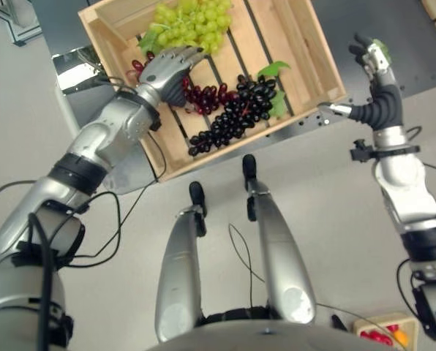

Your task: Pick up the fruits from the basket on one side to the basket on the other side

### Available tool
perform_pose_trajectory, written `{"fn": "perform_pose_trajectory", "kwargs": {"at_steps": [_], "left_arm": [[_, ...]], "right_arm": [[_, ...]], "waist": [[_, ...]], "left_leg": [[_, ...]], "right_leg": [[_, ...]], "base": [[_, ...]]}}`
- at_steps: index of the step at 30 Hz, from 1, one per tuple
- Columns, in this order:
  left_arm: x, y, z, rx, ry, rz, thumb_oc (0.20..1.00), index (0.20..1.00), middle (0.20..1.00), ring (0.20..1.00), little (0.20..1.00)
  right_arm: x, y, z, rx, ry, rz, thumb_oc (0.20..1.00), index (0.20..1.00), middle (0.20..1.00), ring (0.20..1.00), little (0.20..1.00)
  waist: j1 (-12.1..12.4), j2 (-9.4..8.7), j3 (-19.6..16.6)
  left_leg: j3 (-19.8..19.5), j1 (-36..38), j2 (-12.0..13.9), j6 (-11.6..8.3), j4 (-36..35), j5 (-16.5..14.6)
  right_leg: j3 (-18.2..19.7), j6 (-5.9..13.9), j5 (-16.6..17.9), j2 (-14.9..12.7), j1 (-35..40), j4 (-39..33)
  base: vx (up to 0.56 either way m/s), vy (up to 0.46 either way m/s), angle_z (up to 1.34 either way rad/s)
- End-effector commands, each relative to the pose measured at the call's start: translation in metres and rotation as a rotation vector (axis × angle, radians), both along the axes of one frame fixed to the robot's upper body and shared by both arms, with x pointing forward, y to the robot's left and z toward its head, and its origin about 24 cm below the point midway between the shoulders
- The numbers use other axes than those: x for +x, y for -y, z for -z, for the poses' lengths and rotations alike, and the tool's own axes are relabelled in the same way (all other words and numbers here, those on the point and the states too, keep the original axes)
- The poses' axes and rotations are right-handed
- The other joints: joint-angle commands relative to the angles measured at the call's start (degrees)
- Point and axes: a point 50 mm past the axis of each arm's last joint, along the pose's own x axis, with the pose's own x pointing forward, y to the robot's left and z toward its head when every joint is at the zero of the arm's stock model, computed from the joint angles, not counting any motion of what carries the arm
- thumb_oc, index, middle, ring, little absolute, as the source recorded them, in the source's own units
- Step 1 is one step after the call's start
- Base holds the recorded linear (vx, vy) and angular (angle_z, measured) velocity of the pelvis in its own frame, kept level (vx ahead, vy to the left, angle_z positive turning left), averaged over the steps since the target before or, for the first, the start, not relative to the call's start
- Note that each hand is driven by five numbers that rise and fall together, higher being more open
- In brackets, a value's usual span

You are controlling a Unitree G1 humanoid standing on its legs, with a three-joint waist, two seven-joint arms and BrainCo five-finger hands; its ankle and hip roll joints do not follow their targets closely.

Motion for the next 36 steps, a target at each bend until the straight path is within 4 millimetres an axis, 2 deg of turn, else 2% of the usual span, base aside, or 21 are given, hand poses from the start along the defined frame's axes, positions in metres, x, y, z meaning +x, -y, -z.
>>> {"fn": "perform_pose_trajectory", "kwargs": {"at_steps": [1, 19, 24, 34, 35, 36], "left_arm": [[-0.006, -0.003, -0.03, 0.111, 0.114, -0.007, 1.0, 1.0, 1.0, 1.0, 1.0], [0.002, -0.009, -0.001, 0.242, -0.091, -0.086, 1.0, 1.0, 1.0, 1.0, 1.0], [0.004, -0.016, 0.002, 0.228, -0.092, -0.114, 1.0, 1.0, 1.0, 1.0, 1.0], [0.019, -0.03, 0.03, 0.227, -0.139, -0.24, 1.0, 1.0, 1.0, 1.0, 1.0], [0.02, -0.03, 0.031, 0.226, -0.139, -0.245, 0.887, 0.887, 0.887, 0.887, 0.887], [0.02, -0.03, 0.031, 0.226, -0.139, -0.245, 0.906, 0.906, 0.906, 0.906, 0.906]], "right_arm": [[-0.024, 0.003, -0.04, 0.044, 0.241, -0.03, 1.0, 1.0, 1.0, 1.0, 1.0], [-0.025, -0.003, -0.052, 0.033, 0.259, -0.073, 1.0, 1.0, 1.0, 1.0, 1.0], [-0.027, -0.007, -0.056, 0.028, 0.277, -0.093, 1.0, 1.0, 1.0, 1.0, 1.0], [-0.038, -0.019, -0.064, 0.049, 0.342, -0.162, 1.0, 1.0, 1.0, 1.0, 1.0], [-0.039, -0.019, -0.064, 0.05, 0.347, -0.163, 1.0, 1.0, 1.0, 1.0, 1.0], [-0.039, -0.019, -0.064, 0.05, 0.348, -0.162, 1.0, 1.0, 1.0, 1.0, 1.0]], "waist": [[-0.61, 0.18, -0.44], [-1.01, 0.93, -0.44], [-1.05, 0.78, -0.44], [-1.92, -0.3, -0.44], [-1.93, -0.37, -0.44], [-1.91, -0.38, -0.44]], "left_leg": [[0.83, -0.22, -2.17, 3.93, -4.3, 3.75], [1.93, -3.54, -2.03, 4.28, -3.35, 2.78], [2.42, -4.46, -1.98, 4.59, -2.7, 2.31], [2.7, -7.1, -1.61, 4.7, -1.77, 1.74], [2.76, -7.3, -1.57, 4.7, -1.78, 1.75], [2.78, -7.32, -1.56, 4.7, -1.76, 1.75]], "right_leg": [[-1.72, 2.61, -3.78, 1.47, 1.51, 3.17], [-1.17, 2.52, -4.3, 1.95, -2.26, 3.99], [-0.7, 2.55, -4.21, 2.23, -3.43, 4.23], [-0.23, 2.37, -4.54, 2.91, -6.19, 4.98], [-0.12, 2.35, -4.52, 3.0, -6.42, 4.93], [-0.1, 2.34, -4.51, 3.0, -6.46, 4.95]], "base": [[0.0, 0.0, 0.0], [0.01, 0.002, -0.01], [0.03, 0.02, -0.06], [0.01, 0.001, -0.02], [0.0, 0.0, 0.0], [0.0, -0.012, -0.05]]}}
